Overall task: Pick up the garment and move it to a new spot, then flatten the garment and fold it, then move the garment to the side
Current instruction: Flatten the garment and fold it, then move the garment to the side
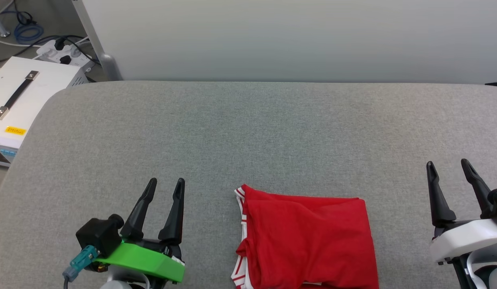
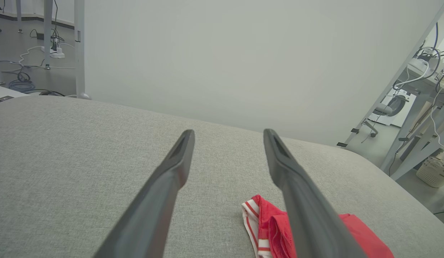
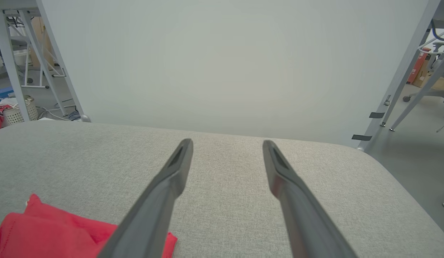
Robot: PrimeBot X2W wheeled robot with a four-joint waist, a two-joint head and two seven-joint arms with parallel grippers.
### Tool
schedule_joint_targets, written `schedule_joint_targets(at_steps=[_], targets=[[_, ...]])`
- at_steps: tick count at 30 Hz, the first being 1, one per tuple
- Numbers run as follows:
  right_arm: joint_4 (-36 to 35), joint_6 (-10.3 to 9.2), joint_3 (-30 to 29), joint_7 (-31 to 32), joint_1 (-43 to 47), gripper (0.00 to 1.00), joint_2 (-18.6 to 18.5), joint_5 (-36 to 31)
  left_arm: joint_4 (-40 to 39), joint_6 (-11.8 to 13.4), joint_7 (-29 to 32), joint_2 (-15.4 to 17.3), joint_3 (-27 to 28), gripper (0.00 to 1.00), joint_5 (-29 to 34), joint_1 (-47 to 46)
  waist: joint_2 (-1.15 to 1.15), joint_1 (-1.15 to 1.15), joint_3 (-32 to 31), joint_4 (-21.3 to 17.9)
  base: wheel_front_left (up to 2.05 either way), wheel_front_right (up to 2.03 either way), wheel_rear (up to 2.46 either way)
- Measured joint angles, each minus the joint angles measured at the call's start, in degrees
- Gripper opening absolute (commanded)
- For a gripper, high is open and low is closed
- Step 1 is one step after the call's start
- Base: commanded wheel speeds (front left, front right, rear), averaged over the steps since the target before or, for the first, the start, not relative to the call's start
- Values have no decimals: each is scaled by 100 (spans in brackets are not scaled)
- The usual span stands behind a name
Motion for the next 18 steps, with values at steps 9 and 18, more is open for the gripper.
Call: schedule_joint_targets(at_steps=[9,18], targets=[[-49,0,41,-44,25,100,78,-23,-172,-8,0,-57,47,100,102,73,0,0,-22,60,0,0,0],[-82,0,165,163,30,100,87,-18,-187,-8,0,-49,-22,100,142,73,0,0,100,118,0,0,0]])
